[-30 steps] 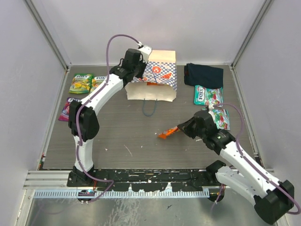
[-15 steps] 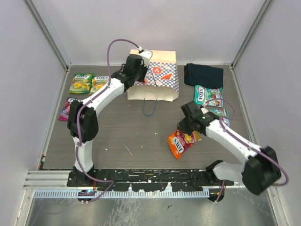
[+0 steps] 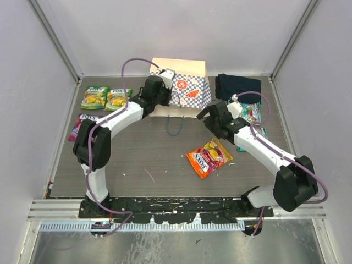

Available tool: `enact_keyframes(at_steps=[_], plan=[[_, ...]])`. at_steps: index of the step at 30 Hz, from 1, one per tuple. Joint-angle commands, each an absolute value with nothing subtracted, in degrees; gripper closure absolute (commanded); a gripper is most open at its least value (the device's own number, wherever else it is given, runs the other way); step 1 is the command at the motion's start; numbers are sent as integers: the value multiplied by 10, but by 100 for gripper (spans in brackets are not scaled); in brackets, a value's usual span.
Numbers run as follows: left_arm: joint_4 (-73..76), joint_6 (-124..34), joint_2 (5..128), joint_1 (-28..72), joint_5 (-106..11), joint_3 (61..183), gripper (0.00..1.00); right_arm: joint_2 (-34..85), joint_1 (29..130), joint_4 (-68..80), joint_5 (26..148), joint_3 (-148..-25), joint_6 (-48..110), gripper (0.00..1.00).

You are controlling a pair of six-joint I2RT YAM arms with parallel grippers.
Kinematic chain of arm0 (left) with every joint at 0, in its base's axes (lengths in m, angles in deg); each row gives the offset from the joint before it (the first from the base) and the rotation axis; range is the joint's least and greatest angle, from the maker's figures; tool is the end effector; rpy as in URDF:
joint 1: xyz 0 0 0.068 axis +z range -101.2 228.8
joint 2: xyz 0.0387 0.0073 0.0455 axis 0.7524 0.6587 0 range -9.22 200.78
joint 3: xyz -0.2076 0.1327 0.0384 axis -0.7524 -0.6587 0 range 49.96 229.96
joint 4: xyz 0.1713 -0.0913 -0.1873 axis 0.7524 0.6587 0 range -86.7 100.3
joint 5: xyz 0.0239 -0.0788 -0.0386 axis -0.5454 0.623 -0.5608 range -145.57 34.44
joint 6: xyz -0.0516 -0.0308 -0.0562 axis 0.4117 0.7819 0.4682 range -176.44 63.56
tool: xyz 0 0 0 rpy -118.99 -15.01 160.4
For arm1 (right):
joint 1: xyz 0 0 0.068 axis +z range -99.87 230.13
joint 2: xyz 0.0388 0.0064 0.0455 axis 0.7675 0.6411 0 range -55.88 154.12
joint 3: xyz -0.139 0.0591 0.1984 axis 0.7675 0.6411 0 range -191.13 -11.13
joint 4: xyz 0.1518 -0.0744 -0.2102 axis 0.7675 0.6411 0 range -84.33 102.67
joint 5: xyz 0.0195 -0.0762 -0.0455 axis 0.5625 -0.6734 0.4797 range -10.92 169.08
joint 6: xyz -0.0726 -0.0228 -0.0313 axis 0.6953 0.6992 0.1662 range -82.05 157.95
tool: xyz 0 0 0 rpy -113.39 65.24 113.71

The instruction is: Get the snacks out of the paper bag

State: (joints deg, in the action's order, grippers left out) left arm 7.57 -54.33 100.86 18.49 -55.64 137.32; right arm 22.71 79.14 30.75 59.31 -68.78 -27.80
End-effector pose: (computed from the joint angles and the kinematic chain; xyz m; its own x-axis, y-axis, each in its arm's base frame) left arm 0.4225 -0.2470 0.2297 -0.4102 0.1972 -0.8904 0.4890 0.8717 -0.0322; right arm 0.2996 0.1384 0.2121 -0.4873 0.7109 -0.5071 0.4707 0.7030 0.5332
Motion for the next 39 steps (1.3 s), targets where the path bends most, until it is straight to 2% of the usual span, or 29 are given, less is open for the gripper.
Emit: enact_keyframes(at_steps=[1, 9, 14, 18, 23, 33, 39], plan=[[-58, -512, 962, 184, -504, 1345, 100, 182, 786, 260, 557, -687, -202, 6], [-71, -423, 985, 173, -592, 1329, 100, 170, 785, 239, 578, -621, -216, 5], [-80, -409, 1031, 167, -544, 1334, 100, 195, 785, 227, 600, -622, -214, 5], [-149, -411, 1054, 157, -542, 1297, 100, 209, 784, 219, 603, -621, -205, 5], [-132, -408, 1084, 152, -514, 1308, 100, 226, 776, 207, 622, -608, -204, 5], [-19, -444, 1189, 151, -396, 1427, 100, 247, 743, 176, 696, -591, -195, 5], [30, -472, 1218, 154, -383, 1494, 100, 255, 723, 159, 730, -580, -189, 5]])
